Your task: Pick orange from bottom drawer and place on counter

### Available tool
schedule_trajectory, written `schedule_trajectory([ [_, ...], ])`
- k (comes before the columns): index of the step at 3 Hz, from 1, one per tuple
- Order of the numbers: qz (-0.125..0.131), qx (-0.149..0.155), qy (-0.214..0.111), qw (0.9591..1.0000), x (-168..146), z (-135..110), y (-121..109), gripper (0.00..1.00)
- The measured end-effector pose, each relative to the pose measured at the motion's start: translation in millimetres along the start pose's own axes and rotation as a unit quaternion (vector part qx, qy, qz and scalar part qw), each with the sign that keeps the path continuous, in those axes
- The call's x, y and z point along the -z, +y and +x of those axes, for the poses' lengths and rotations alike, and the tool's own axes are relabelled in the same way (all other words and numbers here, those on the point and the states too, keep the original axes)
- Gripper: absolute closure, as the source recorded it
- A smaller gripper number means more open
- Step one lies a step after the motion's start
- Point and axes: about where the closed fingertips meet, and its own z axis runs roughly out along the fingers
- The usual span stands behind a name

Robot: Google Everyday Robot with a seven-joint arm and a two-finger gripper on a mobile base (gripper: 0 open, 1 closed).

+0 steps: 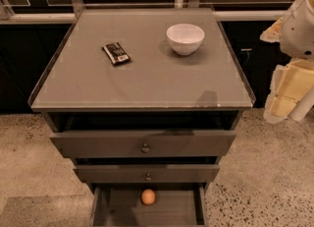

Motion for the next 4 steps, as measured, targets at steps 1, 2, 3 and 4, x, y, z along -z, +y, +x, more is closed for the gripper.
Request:
schedule_trajectory([
  [1, 0.007, 0.005, -0.007, 0.9999, -2, -1, 3, 0.00],
  [2, 0.004, 0.014, -0.047, 0.9988, -24, 0, 28, 0.00],
  [3, -0.029, 0.001, -0.126, 0.9916, -92, 9, 69, 0.00],
  [4, -0.072, -0.030, -0.223, 0.9717, -179, 7, 116, 0.00],
])
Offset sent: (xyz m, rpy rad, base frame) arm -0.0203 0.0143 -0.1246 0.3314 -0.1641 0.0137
